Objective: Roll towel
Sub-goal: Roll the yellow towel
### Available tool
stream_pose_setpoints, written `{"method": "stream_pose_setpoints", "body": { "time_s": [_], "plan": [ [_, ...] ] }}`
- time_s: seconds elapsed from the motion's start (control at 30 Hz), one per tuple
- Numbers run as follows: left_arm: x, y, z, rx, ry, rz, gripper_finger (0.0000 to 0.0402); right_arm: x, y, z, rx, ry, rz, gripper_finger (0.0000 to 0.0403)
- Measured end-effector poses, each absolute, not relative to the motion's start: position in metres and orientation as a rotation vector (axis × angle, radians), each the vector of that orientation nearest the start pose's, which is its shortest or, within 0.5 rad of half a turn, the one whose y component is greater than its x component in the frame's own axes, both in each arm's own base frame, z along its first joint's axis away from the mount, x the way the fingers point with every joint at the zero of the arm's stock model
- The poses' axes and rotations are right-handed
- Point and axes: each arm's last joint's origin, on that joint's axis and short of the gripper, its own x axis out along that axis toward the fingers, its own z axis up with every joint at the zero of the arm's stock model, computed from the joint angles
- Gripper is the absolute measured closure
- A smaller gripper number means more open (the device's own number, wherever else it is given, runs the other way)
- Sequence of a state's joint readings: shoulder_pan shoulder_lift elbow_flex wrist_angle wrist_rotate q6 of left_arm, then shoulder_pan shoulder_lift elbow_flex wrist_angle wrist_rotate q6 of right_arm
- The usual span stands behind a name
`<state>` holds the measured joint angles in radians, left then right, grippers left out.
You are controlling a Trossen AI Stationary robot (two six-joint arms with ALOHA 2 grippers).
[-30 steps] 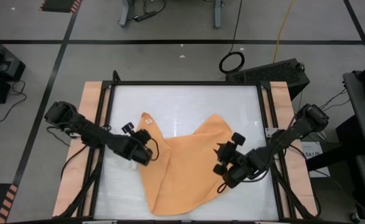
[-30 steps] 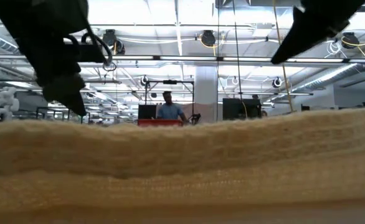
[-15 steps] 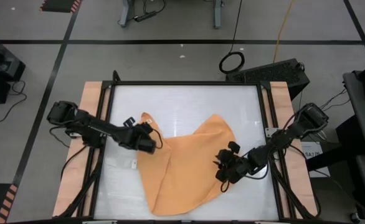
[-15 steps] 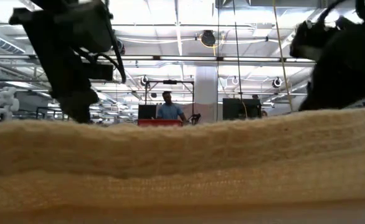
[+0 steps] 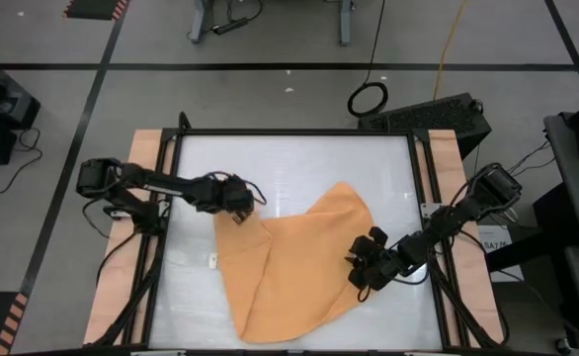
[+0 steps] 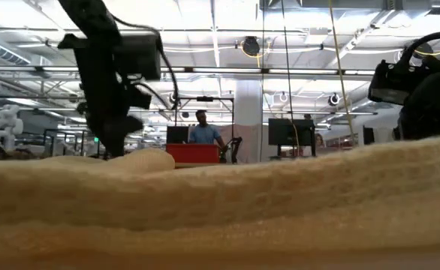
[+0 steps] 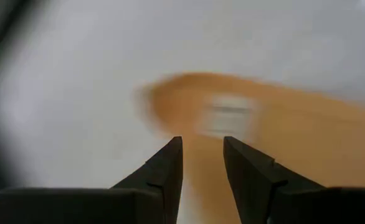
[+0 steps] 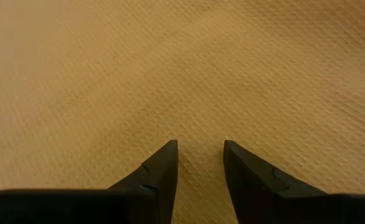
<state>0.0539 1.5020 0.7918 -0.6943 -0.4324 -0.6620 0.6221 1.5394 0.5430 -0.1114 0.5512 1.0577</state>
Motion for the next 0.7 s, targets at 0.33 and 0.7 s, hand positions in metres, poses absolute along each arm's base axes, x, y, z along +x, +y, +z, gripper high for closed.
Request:
{"method": "stream_pose_setpoints", "body": {
  "time_s": [0.33, 0.7],
  "plan": [
    [0.239, -0.096, 0.171, -0.440, 1.088, 0.353, 0.0256, 0.210, 0.126, 0.119, 0.162, 0.670, -0.384, 0.0282],
    [0.192, -0.139, 0.167, -0.437, 1.126, 0.513, 0.0111, 0.224, 0.114, 0.124, 0.029, 0.621, -0.390, 0.0282]
  ]
}}
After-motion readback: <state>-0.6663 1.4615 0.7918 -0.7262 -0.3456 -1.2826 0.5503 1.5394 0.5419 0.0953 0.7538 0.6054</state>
